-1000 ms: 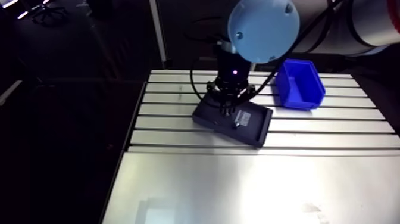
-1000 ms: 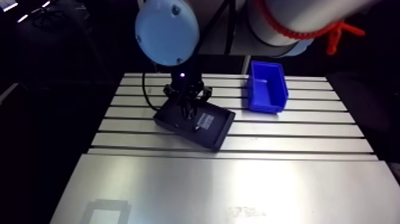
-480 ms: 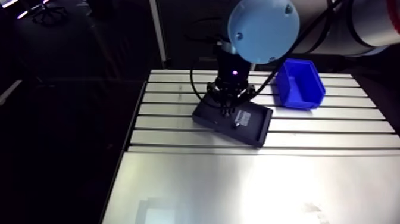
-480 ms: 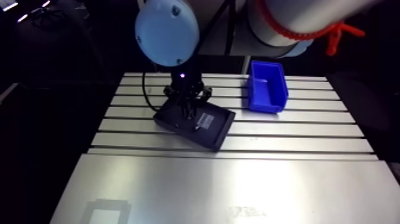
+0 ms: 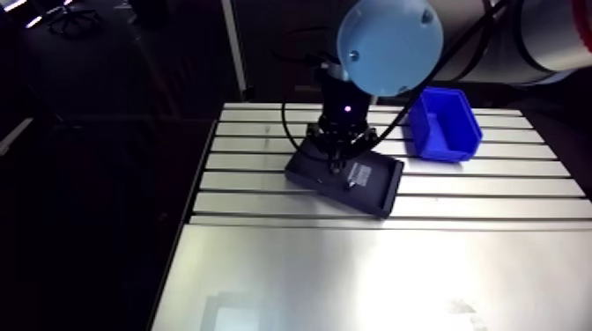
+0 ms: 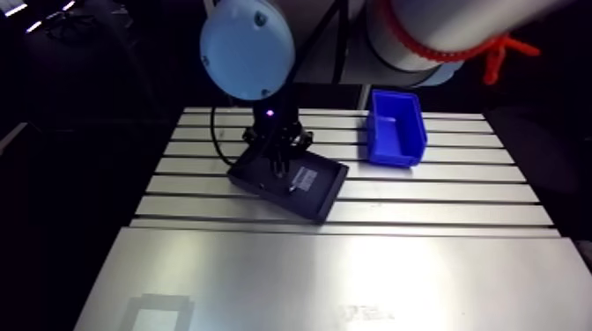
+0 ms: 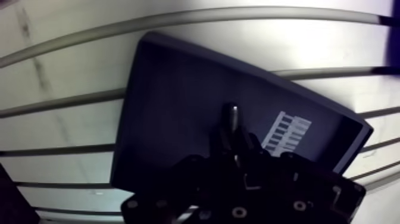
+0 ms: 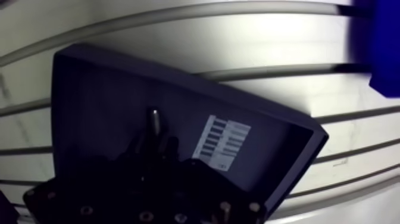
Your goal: Pick up the M10 bolt from the tray and put it into the blue bin.
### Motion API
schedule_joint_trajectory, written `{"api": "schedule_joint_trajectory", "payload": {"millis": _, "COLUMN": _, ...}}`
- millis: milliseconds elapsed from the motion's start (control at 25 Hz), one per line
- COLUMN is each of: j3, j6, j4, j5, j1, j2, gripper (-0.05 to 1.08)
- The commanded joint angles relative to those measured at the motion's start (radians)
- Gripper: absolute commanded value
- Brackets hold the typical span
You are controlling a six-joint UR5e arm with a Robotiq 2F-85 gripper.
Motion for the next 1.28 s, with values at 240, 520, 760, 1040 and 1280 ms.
{"api": "schedule_joint_trajectory", "payload": {"millis": 240, "j3": -0.028, "j6": -0.028, "j4": 0.023, "j5": 0.018, "j1": 0.003, "j2": -0.067, "gripper": 0.93}}
{"api": "schedule_joint_trajectory", "payload": {"millis": 520, "j3": -0.069, "j6": -0.309, "j4": 0.188, "j5": 0.049, "j1": 0.003, "j2": -0.194, "gripper": 1.04}}
{"api": "schedule_joint_trajectory", "payload": {"millis": 760, "j3": -0.123, "j6": -0.68, "j4": 0.339, "j5": 0.046, "j1": -0.004, "j2": -0.281, "gripper": 1.04}}
{"api": "schedule_joint_trajectory", "payload": {"millis": 1040, "j3": -0.221, "j6": -1.208, "j4": 0.428, "j5": 0.015, "j1": -0.113, "j2": -0.283, "gripper": 1.03}}
{"api": "schedule_joint_trajectory", "payload": {"millis": 1280, "j3": -0.255, "j6": -1.567, "j4": 0.397, "j5": -0.062, "j1": -0.204, "j2": -0.246, "gripper": 1.07}}
